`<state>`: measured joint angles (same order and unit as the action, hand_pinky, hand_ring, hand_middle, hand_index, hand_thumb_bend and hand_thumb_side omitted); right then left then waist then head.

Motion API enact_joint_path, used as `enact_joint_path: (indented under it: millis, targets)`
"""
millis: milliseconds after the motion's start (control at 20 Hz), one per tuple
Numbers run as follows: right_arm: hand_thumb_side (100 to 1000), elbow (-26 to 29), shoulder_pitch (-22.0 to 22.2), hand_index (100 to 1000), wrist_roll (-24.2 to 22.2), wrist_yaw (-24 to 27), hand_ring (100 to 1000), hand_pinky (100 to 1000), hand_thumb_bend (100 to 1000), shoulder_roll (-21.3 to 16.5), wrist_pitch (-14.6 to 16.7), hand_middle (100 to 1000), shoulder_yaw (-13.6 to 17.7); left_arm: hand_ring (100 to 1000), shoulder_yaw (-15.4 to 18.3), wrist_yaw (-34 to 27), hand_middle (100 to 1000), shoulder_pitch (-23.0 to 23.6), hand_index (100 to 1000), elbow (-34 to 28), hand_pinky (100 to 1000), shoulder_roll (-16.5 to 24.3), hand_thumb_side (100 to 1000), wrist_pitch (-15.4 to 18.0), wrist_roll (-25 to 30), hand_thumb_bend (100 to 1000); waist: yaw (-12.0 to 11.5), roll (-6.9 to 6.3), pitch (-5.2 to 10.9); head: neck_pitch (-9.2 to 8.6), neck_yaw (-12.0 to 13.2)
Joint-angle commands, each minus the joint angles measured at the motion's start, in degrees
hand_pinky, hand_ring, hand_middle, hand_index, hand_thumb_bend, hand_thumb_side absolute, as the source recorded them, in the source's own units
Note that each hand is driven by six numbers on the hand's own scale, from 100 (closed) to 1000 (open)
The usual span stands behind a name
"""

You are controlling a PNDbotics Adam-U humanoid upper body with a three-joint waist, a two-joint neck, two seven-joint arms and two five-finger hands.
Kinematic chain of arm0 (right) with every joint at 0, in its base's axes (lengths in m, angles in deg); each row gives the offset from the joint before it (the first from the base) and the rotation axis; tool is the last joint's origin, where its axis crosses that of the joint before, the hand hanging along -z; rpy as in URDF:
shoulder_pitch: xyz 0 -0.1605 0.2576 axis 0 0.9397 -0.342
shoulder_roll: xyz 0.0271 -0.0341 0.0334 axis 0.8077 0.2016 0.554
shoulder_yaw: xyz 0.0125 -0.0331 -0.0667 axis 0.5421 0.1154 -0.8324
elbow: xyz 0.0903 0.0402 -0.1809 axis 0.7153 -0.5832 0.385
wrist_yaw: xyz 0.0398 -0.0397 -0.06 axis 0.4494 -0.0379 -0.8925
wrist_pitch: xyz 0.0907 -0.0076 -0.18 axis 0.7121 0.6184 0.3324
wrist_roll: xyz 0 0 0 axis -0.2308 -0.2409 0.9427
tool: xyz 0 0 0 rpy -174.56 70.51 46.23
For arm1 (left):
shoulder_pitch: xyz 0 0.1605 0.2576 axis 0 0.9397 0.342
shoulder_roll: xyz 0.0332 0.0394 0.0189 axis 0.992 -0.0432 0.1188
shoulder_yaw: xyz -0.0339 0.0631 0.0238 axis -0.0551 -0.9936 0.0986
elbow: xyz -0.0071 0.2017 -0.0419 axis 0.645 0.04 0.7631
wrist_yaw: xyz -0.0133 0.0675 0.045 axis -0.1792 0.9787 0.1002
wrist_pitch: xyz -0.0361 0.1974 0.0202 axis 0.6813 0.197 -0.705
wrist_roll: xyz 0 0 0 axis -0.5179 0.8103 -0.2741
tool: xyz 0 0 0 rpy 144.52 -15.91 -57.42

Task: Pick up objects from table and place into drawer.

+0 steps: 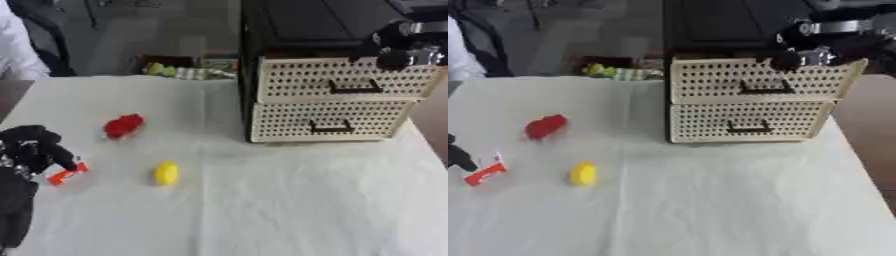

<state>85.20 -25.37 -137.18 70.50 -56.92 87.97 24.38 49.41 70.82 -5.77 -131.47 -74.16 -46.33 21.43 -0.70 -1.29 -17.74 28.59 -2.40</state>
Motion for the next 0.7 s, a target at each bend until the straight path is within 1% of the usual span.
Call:
enact_joint_path:
  millis: [50, 150, 300, 500, 600, 700]
  targets:
    - [1000, 2.8, -0.8, 838, -4.3, 2.4, 110, 100, 511, -2.6, 3.8, 100, 2.4, 533, 0.0, 0.4, 585, -0.4, 721, -0.8, 477, 0.2, 934, -0.2, 0.1, 117, 0.2, 0.08, 0.92, -0.21, 0.0]
    - [1000, 4.5, -0.1, 840, -4.3, 3.2, 107, 100, 508, -3.5, 3.3, 100, 2.7, 532, 0.1, 0.4, 585, -0.3, 721, -0.8, 477, 0.2, 936, -0.3, 0.1, 117, 0.2, 0.1, 0.88, -0.14, 0.0]
    - [1000, 6.9, 1.9, 854, -4.3, 2.3, 108, 100, 509, -5.3, 3.3, 100, 3.1, 532, 0.1, 0.6, 585, -0.3, 721, -0.8, 477, 0.1, 936, -0.3, 0.2, 117, 0.3, 0.13, 0.8, -0.05, -0.1]
    - [1000, 11.0, 4.1, 852, -4.1, -3.2, 106, 100, 488, -7.4, 3.1, 100, 4.5, 532, 0.1, 0.6, 586, -0.4, 721, -0.8, 477, 0.0, 939, -0.3, 0.1, 119, 0.2, 0.12, 0.7, -0.01, -0.2]
    - [1000, 12.7, 4.8, 846, -3.4, -6.3, 101, 100, 484, -7.6, 2.7, 100, 4.2, 532, 0.0, 0.6, 586, -0.5, 720, -0.8, 477, -0.1, 940, -0.5, 0.2, 120, 0.1, 0.12, 0.64, -0.01, -0.3]
    - [1000, 13.6, 5.4, 845, -2.8, -8.3, 100, 100, 483, -7.6, 2.2, 100, 3.6, 532, 0.0, 0.6, 586, -0.5, 720, -0.8, 477, -0.1, 941, -0.5, 0.2, 120, 0.0, 0.15, 0.58, 0.05, -0.4]
